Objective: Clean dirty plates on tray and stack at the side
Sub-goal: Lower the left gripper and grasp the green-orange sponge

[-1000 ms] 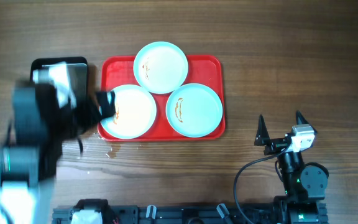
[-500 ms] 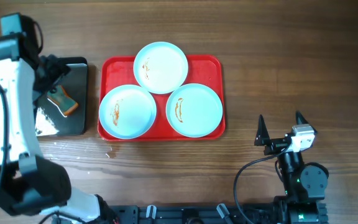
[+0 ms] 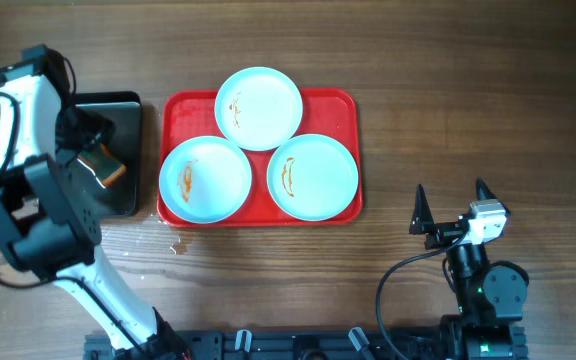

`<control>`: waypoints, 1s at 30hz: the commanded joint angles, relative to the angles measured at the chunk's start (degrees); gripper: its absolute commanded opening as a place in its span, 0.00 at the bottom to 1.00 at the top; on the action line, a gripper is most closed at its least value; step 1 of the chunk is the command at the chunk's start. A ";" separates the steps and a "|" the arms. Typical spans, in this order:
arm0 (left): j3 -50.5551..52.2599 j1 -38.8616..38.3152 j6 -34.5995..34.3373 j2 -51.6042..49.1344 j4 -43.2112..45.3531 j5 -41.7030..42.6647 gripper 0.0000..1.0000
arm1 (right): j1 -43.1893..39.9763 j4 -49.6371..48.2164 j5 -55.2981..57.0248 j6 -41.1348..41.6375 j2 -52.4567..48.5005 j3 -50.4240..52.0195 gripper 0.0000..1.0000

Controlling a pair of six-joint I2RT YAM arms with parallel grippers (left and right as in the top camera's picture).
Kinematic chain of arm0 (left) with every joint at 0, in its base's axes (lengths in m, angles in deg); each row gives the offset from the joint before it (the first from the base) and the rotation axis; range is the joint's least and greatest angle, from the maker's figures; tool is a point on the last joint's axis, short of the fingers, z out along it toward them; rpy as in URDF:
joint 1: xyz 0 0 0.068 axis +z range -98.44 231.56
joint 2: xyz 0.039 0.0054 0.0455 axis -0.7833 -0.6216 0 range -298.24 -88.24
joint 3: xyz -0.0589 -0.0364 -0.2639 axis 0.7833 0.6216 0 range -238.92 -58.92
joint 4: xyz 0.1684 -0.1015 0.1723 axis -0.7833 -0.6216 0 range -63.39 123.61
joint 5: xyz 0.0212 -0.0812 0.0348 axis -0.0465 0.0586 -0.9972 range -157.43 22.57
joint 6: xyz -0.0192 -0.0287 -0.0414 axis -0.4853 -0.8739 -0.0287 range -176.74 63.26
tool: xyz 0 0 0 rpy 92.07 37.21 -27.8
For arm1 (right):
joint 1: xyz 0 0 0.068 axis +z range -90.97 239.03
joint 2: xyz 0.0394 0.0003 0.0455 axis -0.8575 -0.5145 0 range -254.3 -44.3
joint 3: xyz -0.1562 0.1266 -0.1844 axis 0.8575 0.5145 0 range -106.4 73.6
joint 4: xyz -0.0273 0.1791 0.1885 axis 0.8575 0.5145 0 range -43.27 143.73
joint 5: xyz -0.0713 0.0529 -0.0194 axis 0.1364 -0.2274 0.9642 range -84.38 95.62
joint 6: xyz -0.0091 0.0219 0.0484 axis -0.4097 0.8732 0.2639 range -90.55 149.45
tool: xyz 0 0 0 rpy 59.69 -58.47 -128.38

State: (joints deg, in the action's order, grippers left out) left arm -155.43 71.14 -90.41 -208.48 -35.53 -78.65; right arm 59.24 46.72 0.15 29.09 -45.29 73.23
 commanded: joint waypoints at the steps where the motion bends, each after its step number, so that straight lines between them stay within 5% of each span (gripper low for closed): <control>1: -0.98 0.26 0.44 -4.37 1.33 0.09 0.88 | -0.28 -0.17 0.37 -0.98 0.35 0.04 1.00; 10: 5.53 0.15 3.45 -6.32 7.28 4.61 0.91 | -0.28 -0.17 0.37 -0.96 0.35 0.04 1.00; 13: 5.92 0.15 3.45 -6.32 7.37 4.63 0.61 | -0.28 -0.17 0.37 -0.96 0.35 0.04 1.00; 16: 5.92 0.15 3.45 -6.29 6.69 4.61 0.05 | -0.28 -0.15 0.37 -0.98 0.35 0.04 1.00; 20: 5.03 0.22 3.45 -6.27 5.18 4.57 0.04 | -0.28 -0.17 0.37 -0.96 0.35 0.04 1.00; 21: 4.31 0.22 3.45 -6.21 4.55 4.57 0.10 | -0.28 -0.17 0.37 -0.96 0.35 0.04 1.00; 22: 3.78 0.22 3.45 -6.19 4.17 4.55 0.26 | -0.28 -0.17 0.37 -0.98 0.35 0.04 1.00; 23: 3.17 0.20 3.45 -6.19 4.00 4.55 0.96 | -0.28 -0.17 0.37 -0.98 0.35 0.04 1.00; 30: 3.04 0.20 3.48 -6.19 8.15 -0.22 1.00 | -0.28 -0.15 0.37 -0.98 0.35 0.04 1.00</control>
State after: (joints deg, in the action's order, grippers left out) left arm -152.32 71.18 -87.02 -213.60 -29.33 -75.28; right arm 59.24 46.72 0.15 29.09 -45.29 73.23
